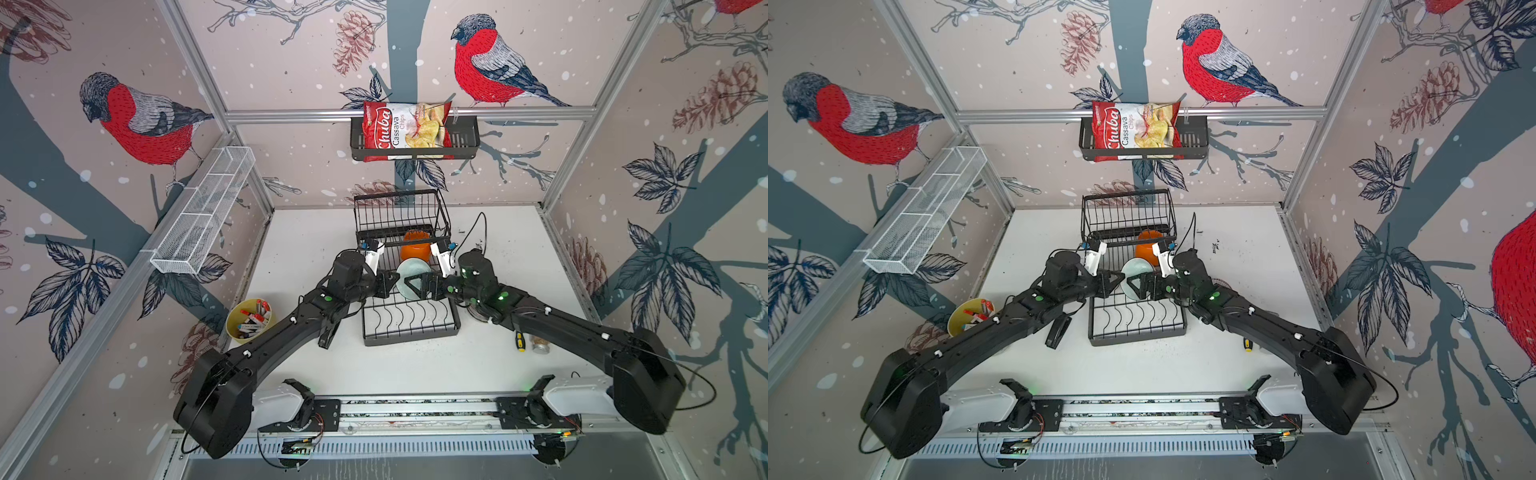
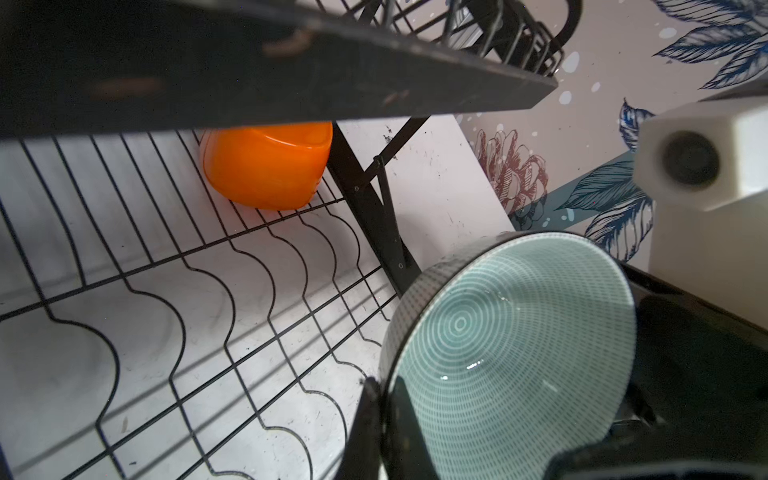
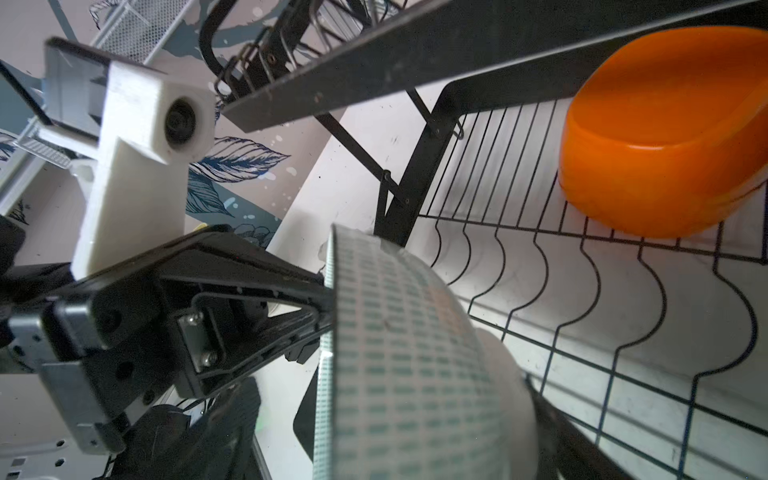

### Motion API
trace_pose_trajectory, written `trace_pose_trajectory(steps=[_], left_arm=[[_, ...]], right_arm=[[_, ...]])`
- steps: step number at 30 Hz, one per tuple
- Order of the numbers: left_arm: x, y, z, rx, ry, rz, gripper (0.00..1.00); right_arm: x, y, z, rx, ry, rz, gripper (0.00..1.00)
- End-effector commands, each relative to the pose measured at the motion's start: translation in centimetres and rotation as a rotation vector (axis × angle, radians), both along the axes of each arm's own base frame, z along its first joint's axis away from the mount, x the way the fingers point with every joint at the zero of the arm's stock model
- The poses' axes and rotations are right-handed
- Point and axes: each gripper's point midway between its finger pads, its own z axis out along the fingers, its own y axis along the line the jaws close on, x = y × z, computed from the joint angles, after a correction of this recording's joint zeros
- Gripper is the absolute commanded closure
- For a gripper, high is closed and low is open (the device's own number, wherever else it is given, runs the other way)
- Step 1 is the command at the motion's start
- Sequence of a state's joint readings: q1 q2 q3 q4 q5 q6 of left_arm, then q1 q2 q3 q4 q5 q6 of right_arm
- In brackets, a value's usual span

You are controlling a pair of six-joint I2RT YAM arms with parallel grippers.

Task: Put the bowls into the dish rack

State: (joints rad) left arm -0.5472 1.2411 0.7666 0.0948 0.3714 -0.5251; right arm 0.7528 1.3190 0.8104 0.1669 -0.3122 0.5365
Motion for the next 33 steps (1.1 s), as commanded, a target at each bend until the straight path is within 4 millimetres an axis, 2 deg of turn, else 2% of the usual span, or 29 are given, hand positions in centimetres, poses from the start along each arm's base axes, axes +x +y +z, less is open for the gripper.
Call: trace_pose_trajectory(steps=[1, 13, 16, 33], left_arm=[[0.4, -0.7, 2.6, -0.088, -0.063, -0.024, 1.0], [0.6, -0.7, 3.2, -0.136, -0.062, -0.029, 1.0], [0.5, -0.8, 3.4, -0.142, -0.064, -0.041, 1.0], [-0.1, -1.3, 3.5, -0.175, -0.051, -0.076, 1.0]], right_arm=[[-0.2, 0.1, 1.3, 0.047, -0.037, 0.033, 0.07], [-0.7, -1.2, 1.4, 0.114, -0.021, 0.058, 0.14], [-0.9, -1.8, 2.2, 0.135, -0.039, 0.053, 0.17], [-1.0, -1.6, 2.7, 0.16, -0.052, 0.069, 0.27]])
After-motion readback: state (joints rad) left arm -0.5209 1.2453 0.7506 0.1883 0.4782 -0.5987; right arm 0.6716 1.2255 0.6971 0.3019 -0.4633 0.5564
